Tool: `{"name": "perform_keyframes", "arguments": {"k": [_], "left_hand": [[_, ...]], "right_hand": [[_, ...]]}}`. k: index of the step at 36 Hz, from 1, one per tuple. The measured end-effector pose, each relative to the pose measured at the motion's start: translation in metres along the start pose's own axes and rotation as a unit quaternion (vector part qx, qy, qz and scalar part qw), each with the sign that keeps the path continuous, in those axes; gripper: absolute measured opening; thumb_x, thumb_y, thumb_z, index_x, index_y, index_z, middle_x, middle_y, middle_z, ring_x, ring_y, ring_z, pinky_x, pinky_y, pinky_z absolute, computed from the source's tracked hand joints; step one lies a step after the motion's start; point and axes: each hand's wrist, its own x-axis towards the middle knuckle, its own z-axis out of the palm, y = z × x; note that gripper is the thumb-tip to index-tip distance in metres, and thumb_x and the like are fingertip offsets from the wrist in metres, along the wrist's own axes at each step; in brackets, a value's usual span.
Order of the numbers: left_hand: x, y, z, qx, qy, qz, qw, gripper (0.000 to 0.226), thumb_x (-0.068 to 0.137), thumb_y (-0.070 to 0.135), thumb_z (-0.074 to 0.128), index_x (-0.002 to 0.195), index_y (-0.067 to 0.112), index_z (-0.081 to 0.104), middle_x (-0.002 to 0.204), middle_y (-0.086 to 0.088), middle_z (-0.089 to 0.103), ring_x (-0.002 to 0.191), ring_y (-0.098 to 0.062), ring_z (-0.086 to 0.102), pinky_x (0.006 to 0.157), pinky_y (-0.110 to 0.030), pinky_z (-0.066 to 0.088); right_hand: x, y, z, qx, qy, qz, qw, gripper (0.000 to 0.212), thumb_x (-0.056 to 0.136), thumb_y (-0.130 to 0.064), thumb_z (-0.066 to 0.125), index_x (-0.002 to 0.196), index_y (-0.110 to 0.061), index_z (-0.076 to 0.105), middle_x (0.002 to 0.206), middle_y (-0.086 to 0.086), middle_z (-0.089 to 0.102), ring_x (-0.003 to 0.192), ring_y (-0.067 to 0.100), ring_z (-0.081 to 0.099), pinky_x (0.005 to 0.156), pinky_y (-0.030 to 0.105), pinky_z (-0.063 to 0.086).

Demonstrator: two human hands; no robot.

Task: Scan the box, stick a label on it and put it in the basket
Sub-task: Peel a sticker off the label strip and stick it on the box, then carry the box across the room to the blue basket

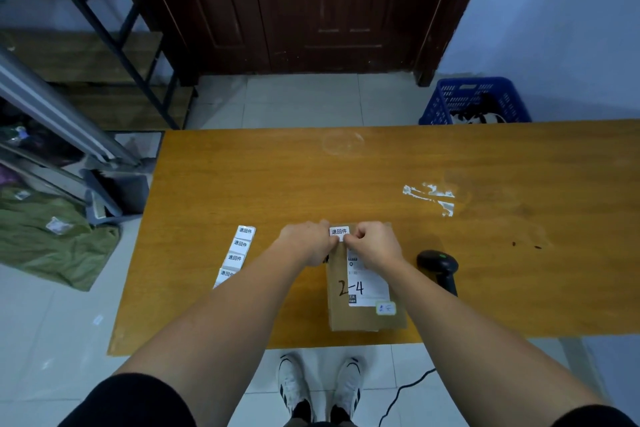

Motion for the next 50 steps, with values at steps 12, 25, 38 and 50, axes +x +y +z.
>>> {"name": "perform_keyframes", "arguments": {"k": [12,25,38,50], "left_hand": [[-0.033,-0.007,0.041,-0.154,-0.048,-0.071,0.984,0.093,0.089,0.086,0.024,0.138,0.011,0.052,0.135,-0.015,0.063,0.116,-0.032,0.062,0.099,-0.049,0.051],[-0.055,0.018,0.082,-0.267,-0.096,-0.028,0.959,0.103,0.086,0.088,0.011,0.142,0.016,0.059,0.136,-0.013,0.066,0.113,-0.029,0.063,0.102,-0.046,0.05],[-0.098,0.019,-0.017,-0.332,0.09,-0.053,0.938,0.089,0.088,0.088,0.017,0.09,0.017,0.071,0.096,-0.008,0.071,0.081,-0.022,0.066,0.065,-0.038,0.049],[-0.194,-0.038,-0.153,-0.64,0.162,-0.019,0.751,0.062,0.085,0.073,0.063,0.129,0.031,0.063,0.119,0.004,0.073,0.109,-0.018,0.069,0.1,-0.043,0.052]], "right_hand": [[-0.023,0.052,-0.04,0.116,0.127,0.062,0.983,0.049,0.087,-0.055,0.072,0.115,-0.018,0.058,0.113,0.001,0.067,0.092,0.015,0.061,0.07,0.031,0.048],[-0.068,0.101,0.008,0.232,-0.143,0.088,0.958,0.07,0.079,-0.064,0.075,0.137,-0.026,0.063,0.124,-0.003,0.075,0.11,0.02,0.072,0.102,0.048,0.058],[-0.066,0.024,-0.075,0.347,-0.134,0.094,0.924,0.076,0.083,-0.059,0.075,0.138,-0.02,0.04,0.126,0.008,0.07,0.111,0.032,0.071,0.1,0.056,0.056],[-0.094,-0.163,-0.155,0.283,-0.187,-0.08,0.937,0.066,0.075,-0.072,0.073,0.122,-0.025,0.071,0.109,0.004,0.082,0.102,0.027,0.078,0.098,0.047,0.059]]}}
